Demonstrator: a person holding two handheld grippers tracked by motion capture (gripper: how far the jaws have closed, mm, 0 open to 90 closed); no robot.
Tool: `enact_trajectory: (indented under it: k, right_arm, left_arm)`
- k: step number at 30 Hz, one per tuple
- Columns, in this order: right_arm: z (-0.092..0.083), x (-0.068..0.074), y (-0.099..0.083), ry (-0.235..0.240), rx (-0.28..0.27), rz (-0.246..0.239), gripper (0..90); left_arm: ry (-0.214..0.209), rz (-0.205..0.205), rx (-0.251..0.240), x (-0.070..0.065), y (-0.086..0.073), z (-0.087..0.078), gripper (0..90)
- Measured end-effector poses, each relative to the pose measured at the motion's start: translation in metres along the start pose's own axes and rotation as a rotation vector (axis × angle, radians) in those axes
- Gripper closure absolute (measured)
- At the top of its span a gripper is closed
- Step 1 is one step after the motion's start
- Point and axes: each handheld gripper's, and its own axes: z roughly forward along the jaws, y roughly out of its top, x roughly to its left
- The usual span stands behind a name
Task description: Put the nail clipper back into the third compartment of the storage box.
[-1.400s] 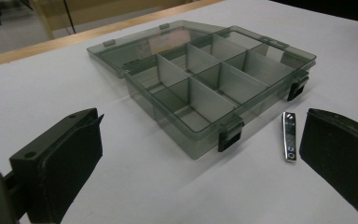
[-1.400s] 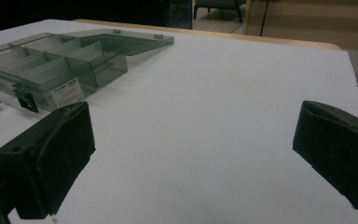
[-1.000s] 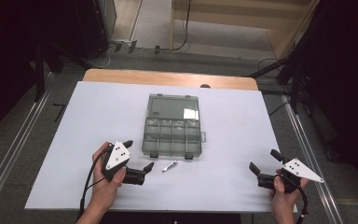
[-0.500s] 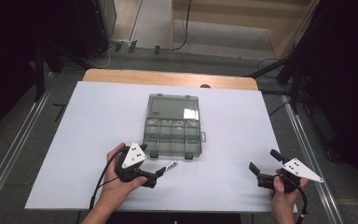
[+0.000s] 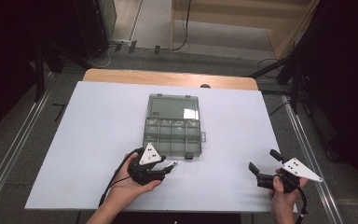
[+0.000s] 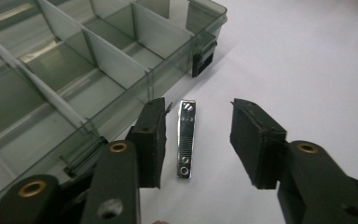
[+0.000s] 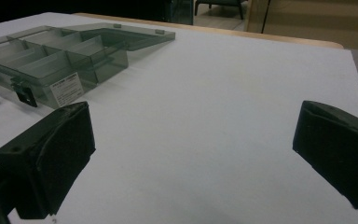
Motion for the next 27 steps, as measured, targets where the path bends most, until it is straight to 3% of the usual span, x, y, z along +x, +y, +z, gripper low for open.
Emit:
enact_trajectory:
  k: [2, 8, 18, 27]
  right_arm:
    - [0.0, 0.0, 0.0, 0.0, 0.002, -0.003, 0.0]
    - [0.0, 0.0, 0.0, 0.001, 0.001, -0.002, 0.0]
    - [0.0, 0.001, 0.0, 0.005, 0.006, -0.002, 0.0]
    - [0.001, 0.001, 0.0, 0.007, 0.01, -0.003, 0.0]
  left_arm:
    - [-0.016, -0.002, 0.016, 0.0, 0.001, 0.004, 60.5]
    - [0.017, 0.007, 0.064, 0.001, 0.006, 0.018, 64.3]
    - [0.005, 0.005, 0.129, 0.004, 0.007, 0.038, 67.9]
    - [0.007, -0.005, 0.12, 0.005, 0.008, 0.044, 70.2]
